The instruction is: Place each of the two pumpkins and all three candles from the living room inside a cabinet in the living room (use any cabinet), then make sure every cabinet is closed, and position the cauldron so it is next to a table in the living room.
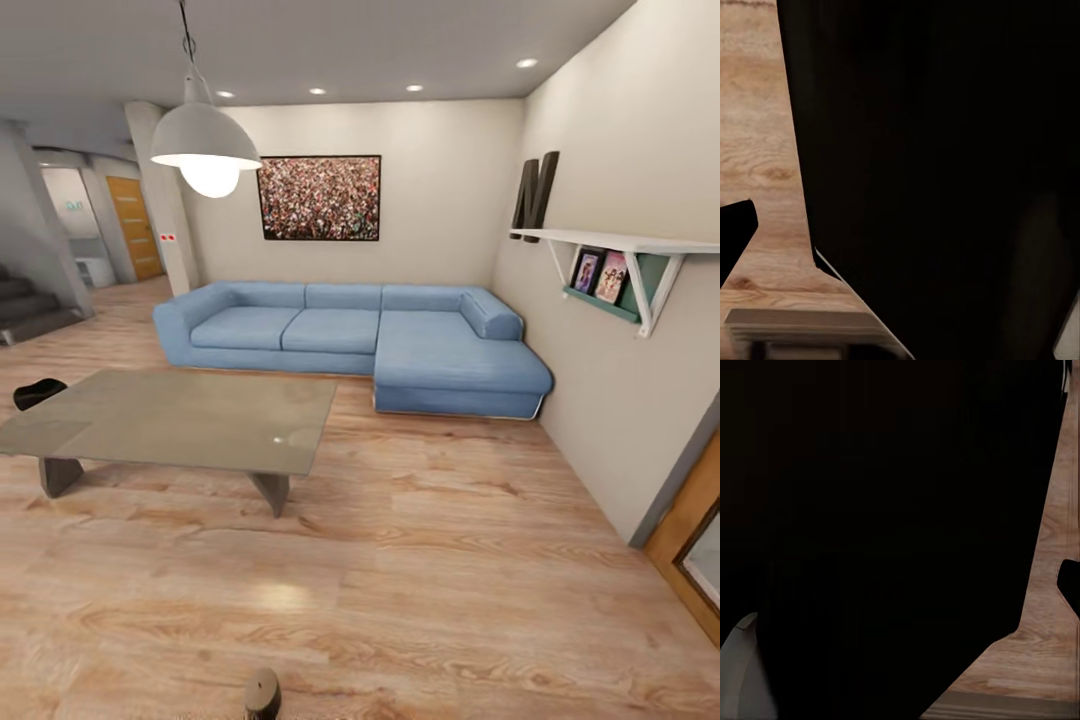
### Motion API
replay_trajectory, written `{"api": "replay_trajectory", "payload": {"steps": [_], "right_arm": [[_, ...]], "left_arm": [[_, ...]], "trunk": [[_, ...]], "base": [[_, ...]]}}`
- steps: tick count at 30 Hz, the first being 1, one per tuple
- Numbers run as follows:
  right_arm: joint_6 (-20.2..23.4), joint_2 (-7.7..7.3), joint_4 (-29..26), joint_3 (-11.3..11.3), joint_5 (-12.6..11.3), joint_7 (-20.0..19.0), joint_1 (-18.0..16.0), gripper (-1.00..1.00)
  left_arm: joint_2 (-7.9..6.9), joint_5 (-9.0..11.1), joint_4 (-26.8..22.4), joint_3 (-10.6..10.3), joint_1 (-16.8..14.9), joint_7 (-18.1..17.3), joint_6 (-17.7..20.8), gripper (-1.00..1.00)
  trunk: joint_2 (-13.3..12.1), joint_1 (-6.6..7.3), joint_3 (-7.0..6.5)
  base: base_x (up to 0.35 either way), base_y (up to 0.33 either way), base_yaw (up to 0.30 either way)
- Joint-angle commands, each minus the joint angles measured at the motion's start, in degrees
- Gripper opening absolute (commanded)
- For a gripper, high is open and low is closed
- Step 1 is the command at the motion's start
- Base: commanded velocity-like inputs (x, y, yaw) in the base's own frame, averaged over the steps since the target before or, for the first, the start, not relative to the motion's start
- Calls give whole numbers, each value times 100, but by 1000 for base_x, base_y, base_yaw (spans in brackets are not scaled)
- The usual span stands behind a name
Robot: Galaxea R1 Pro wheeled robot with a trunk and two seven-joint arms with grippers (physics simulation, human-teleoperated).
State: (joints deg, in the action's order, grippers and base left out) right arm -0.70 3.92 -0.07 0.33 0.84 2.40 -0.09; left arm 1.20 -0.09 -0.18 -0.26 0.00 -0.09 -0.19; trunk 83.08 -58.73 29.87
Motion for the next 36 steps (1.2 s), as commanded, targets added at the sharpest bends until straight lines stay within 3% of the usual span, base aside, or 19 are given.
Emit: {"api": "replay_trajectory", "payload": {"steps": [1, 36], "right_arm": [[0, 6, -1, 1, 2, 20, 0, 100], [26, 12, -1, 11, 3, 32, 0, 100]], "left_arm": [[-1, 0, 0, 0, 0, 0, 1, 100], [-6, 2, 0, 0, 0, 0, -7, 100]], "trunk": [[0, 0, 4], [0, 0, 113]], "base": [[-6, 3, 279], [0, 0, 281]]}}
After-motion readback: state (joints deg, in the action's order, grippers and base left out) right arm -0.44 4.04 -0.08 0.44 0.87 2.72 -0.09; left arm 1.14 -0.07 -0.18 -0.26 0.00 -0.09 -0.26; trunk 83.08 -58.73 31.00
